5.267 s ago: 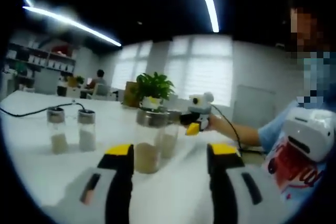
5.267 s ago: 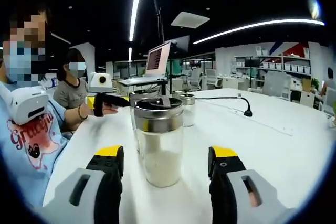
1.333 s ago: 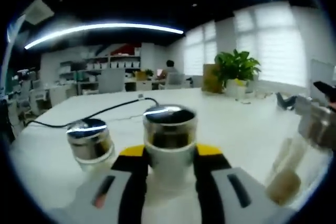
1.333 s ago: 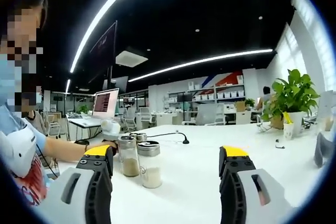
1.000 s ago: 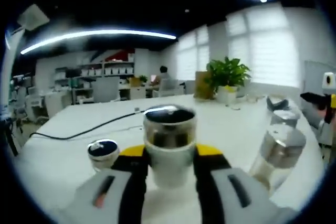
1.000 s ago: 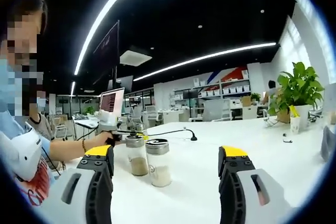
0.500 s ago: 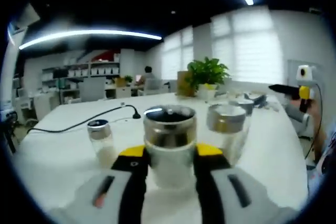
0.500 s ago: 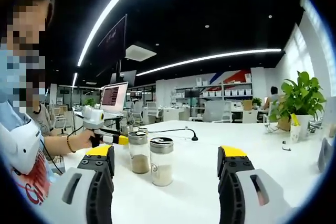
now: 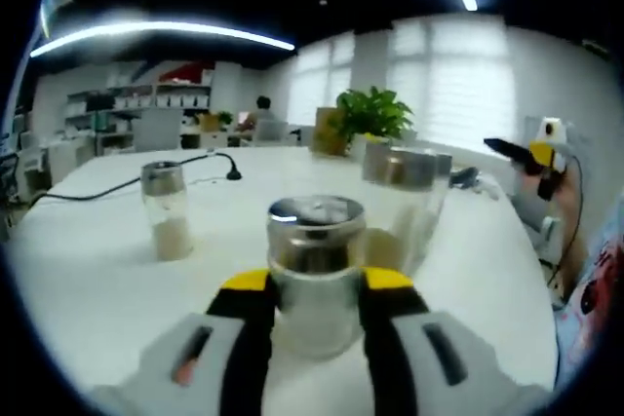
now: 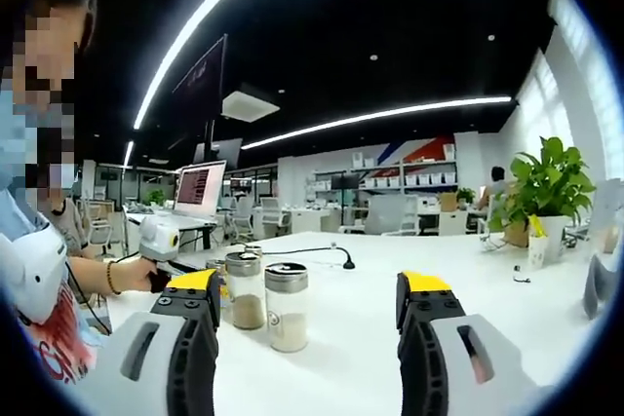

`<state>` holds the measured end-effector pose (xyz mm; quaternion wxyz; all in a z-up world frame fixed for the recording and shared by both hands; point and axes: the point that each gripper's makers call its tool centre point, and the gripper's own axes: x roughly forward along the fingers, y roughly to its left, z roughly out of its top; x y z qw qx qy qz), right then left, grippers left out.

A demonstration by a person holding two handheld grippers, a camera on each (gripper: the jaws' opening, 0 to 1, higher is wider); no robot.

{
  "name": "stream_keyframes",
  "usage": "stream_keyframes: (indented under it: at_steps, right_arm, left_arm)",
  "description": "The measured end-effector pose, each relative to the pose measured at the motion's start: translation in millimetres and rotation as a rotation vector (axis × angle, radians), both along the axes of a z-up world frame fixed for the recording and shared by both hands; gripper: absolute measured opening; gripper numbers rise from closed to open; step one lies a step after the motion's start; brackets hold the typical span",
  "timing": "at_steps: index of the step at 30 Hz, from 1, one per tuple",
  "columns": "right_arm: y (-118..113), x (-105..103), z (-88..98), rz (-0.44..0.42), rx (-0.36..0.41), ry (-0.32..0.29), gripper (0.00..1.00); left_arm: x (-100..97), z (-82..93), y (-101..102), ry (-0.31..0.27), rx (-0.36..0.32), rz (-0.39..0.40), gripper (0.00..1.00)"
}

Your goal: Rotate the seasoning bottle until the label or dispensing opening points toward the visible target arrow and the bottle remains upright within the marked orientation range

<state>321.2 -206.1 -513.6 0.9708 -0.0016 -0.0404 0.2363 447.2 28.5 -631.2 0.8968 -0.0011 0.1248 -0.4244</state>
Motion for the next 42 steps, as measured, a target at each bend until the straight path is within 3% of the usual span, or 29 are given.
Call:
stream_keyframes:
  at_steps: [3,4,5,7,12,21,22,25,27,30,32,35,37,40,42]
  right_arm:
    - [-2.0,-0.5,-0.6,-0.002,-0.01,-0.001,0.75]
    - [-1.9,-0.4,-1.5,0.001,-0.008,0.002,0.75]
    - [-1.2,-0.1,-2.8,0.005,-0.01,0.006,0.75]
    - [0.4,0.6,-5.8,0.011,-0.015,0.017,0.76]
    - [4.0,0.3,-7.4,0.026,-0.015,0.022,0.76]
    - [5.7,0.9,-9.8,0.032,-0.02,0.027,0.76]
    - [5.3,1.1,-10.2,0.032,-0.021,0.029,0.76]
    - [5.4,1.8,-12.2,0.034,-0.022,0.035,0.76]
    - [6.1,2.4,-14.4,0.04,-0.02,0.043,0.76]
    - [7.6,3.5,-17.0,0.044,-0.024,0.055,0.76]
    - [9.4,3.6,-17.7,0.047,-0.026,0.059,0.76]
    - [12.6,2.7,-16.8,0.058,-0.03,0.057,0.76]
    - [13.3,2.3,-16.4,0.061,-0.033,0.056,0.76]
    - [13.2,2.6,-17.1,0.059,-0.035,0.059,0.76]
    - [12.4,2.6,-17.2,0.059,-0.031,0.061,0.76]
  left_arm:
    - [0.6,0.2,0.6,-0.005,-0.004,-0.004,0.35]
    - [0.9,1.2,0.2,-0.033,0.001,-0.011,0.35]
    - [1.9,0.8,0.8,-0.066,0.025,-0.013,0.35]
    - [0.3,-6.2,-0.4,-0.063,0.063,-0.017,0.35]
    - [1.0,-8.7,-2.1,-0.089,0.048,-0.01,0.35]
    - [-0.8,-10.7,1.6,-0.06,0.033,-0.02,0.37]
    - [-5.0,-15.0,2.4,-0.006,0.031,-0.028,0.39]
    - [-7.8,-13.7,7.7,-0.005,0.033,-0.023,0.53]
    - [-11.6,-11.6,10.8,-0.012,0.04,-0.02,0.54]
    - [-14.3,-5.8,16.7,-0.008,0.027,0.024,0.6]
    - [-11.7,-3.4,24.1,-0.018,0.052,0.103,0.65]
    - [-4.7,8.2,37.0,-0.147,0.148,0.237,0.61]
    - [-6.3,13.0,33.7,-0.133,0.098,0.268,0.61]
    - [-10.9,11.5,17.3,-0.008,-0.051,0.251,0.61]
    - [-8.8,11.3,14.9,0.012,-0.073,0.255,0.62]
